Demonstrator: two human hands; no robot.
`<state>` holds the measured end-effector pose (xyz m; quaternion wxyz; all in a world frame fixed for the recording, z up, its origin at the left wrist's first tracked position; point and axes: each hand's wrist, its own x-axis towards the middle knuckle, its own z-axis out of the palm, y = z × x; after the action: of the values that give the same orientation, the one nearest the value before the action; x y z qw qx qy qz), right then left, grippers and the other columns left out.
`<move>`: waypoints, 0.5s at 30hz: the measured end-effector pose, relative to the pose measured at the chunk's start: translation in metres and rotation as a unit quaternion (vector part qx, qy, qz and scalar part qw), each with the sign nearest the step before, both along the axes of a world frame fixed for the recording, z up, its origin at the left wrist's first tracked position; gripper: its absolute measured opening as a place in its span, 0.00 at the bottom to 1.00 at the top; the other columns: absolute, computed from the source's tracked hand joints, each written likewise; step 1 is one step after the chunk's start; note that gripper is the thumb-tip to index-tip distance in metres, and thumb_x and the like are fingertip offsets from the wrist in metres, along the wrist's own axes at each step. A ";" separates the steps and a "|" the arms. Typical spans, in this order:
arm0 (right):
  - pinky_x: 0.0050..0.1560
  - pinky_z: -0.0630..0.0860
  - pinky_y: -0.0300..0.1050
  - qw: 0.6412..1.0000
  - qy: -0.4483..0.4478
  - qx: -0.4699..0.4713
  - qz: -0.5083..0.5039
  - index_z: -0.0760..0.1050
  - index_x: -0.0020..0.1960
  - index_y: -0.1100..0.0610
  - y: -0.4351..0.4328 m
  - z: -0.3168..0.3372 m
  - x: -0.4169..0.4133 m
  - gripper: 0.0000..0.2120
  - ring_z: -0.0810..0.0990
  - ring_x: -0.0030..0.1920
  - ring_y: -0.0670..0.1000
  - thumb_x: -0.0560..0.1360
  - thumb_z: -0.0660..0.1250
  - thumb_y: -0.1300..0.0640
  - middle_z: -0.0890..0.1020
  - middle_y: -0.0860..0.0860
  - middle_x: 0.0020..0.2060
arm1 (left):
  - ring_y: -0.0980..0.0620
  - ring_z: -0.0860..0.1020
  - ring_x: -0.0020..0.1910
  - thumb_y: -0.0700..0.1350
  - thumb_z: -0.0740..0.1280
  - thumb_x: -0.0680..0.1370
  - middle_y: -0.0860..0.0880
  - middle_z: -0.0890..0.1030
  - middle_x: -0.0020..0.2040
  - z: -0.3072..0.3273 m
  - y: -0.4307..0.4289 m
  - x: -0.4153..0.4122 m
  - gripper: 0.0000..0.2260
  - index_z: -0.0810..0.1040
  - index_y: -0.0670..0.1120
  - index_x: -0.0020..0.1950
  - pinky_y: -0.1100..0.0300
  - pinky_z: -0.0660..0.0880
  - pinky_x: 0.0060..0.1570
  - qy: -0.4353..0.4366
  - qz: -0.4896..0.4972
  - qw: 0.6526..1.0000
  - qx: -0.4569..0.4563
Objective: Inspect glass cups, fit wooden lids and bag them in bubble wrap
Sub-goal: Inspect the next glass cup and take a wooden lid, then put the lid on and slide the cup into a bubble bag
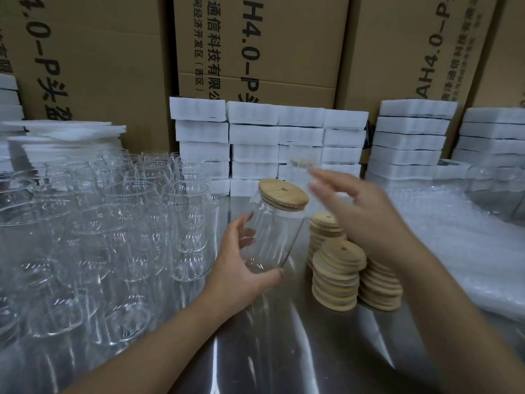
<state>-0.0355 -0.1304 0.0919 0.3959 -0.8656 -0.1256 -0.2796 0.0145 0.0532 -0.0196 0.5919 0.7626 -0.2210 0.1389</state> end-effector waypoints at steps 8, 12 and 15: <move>0.68 0.66 0.53 0.809 0.329 -0.241 -0.424 0.63 0.73 0.63 -0.143 0.022 0.016 0.32 0.66 0.70 0.62 0.78 0.63 0.44 0.65 0.60 0.73 | 0.63 0.71 0.63 0.51 0.77 0.60 0.59 0.70 0.62 0.002 0.001 -0.002 0.41 0.58 0.73 0.63 0.51 0.74 0.64 0.001 0.004 1.000 -0.030; 0.64 0.68 0.50 0.810 0.347 -0.249 -0.402 0.69 0.70 0.65 -0.156 0.017 0.020 0.25 0.70 0.66 0.61 0.80 0.61 0.49 0.71 0.60 0.69 | 0.62 0.71 0.63 0.51 0.77 0.59 0.58 0.70 0.62 0.001 0.001 0.000 0.42 0.57 0.70 0.66 0.56 0.74 0.61 -0.002 0.008 0.999 -0.046; 0.59 0.72 0.55 0.862 0.231 -0.151 -0.425 0.77 0.59 0.65 -0.156 0.028 0.014 0.18 0.75 0.58 0.64 0.79 0.63 0.52 0.78 0.64 0.57 | 0.62 0.71 0.63 0.51 0.77 0.59 0.58 0.70 0.62 0.000 0.002 0.001 0.42 0.57 0.71 0.65 0.59 0.73 0.61 -0.005 0.008 0.998 -0.058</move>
<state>-0.0220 -0.2868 0.1194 0.1212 -0.9240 0.3086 -0.1907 0.0153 0.0549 -0.0198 0.6332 0.7278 -0.2090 0.1600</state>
